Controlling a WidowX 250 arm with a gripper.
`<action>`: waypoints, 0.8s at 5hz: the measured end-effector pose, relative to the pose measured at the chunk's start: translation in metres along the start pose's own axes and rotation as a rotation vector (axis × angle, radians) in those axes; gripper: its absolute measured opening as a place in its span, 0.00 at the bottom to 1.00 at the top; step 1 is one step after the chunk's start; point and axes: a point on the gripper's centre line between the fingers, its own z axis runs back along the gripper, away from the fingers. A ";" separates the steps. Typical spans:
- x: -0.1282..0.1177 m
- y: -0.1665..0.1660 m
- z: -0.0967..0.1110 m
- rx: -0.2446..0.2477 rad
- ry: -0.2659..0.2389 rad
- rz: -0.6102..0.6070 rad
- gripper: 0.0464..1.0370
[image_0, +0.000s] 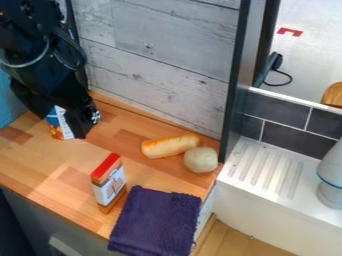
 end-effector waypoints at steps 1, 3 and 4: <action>-0.003 -0.002 -0.004 -0.008 0.018 -0.002 0.96; 0.014 0.057 -0.031 -0.042 0.066 0.218 0.96; 0.020 0.091 -0.041 -0.032 0.068 0.311 0.96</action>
